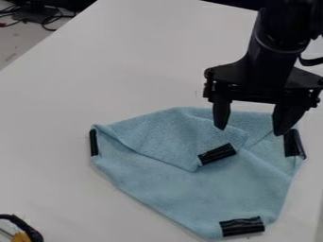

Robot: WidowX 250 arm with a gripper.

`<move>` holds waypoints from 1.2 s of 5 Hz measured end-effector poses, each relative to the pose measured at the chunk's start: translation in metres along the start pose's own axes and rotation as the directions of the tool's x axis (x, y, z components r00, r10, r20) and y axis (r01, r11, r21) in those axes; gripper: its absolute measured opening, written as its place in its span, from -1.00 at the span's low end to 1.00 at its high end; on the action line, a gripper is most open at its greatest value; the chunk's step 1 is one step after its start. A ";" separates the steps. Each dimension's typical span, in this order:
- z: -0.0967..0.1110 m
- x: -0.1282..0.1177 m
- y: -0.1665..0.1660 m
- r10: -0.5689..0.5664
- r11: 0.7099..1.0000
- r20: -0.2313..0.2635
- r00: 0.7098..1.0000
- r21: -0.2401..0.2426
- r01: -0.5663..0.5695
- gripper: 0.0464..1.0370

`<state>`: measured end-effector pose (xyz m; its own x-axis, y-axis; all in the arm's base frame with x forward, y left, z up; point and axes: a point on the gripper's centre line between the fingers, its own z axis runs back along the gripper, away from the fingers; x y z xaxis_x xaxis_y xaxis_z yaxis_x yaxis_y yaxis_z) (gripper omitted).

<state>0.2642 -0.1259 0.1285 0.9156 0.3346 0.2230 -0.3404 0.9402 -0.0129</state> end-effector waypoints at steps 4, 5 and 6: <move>-0.078 -0.001 0.040 0.005 1.000 0.001 1.000 0.005 -0.005 0.93; -0.107 0.007 0.047 0.005 0.999 0.016 1.000 -0.036 -0.004 0.93; -0.120 0.021 0.048 -0.043 0.998 -0.005 0.999 -0.053 0.042 0.93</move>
<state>0.2929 -0.0659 0.0152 0.9303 0.2945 0.2188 -0.2895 0.9556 -0.0552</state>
